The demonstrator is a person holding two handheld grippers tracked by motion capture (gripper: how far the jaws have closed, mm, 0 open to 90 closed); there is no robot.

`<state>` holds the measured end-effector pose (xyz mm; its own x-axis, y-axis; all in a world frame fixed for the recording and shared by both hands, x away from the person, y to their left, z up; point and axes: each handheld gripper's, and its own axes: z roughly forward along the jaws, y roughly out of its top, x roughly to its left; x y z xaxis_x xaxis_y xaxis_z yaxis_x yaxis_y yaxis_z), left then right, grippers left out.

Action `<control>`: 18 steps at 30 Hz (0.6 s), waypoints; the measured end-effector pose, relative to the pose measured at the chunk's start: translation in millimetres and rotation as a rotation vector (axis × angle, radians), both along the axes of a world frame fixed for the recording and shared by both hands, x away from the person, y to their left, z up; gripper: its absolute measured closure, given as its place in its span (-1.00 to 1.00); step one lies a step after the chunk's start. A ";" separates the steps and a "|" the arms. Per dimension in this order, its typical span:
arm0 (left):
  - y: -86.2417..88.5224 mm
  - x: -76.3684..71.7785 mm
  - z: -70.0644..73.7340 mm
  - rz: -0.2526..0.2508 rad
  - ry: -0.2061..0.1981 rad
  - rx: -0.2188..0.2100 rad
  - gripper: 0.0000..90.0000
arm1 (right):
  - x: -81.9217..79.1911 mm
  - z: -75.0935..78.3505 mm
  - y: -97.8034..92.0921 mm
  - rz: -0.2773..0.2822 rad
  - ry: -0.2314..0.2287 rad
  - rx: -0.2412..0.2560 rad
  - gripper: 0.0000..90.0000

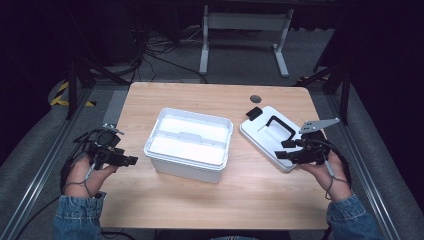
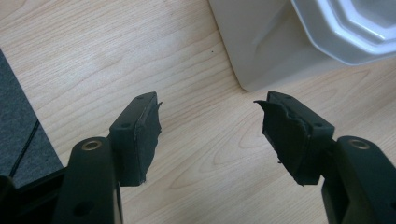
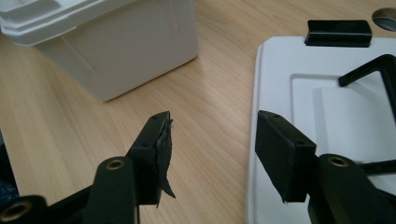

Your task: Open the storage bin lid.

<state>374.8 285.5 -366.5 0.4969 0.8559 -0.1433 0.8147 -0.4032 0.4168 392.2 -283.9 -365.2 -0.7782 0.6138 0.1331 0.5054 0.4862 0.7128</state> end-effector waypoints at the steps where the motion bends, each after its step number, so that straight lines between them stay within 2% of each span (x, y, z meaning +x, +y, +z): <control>1: -0.2 0.5 -0.3 -0.005 0.000 0.000 -0.17 | -2.2 -1.7 1.5 0.004 0.001 0.003 0.03; 9: -0.6 2.1 0.3 -0.002 -0.003 -0.002 -0.17 | -11.1 -22.2 16.0 0.048 0.000 -0.030 0.00; 18: -0.8 3.1 -2.0 -0.006 0.000 0.009 -0.17 | -17.7 -43.2 28.5 0.058 -0.001 -0.047 0.01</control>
<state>378.0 284.7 -368.5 0.5017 0.8543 -0.1358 0.8125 -0.4115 0.4129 374.5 -255.4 -408.4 -0.8124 0.5736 0.1044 0.4753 0.5478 0.6886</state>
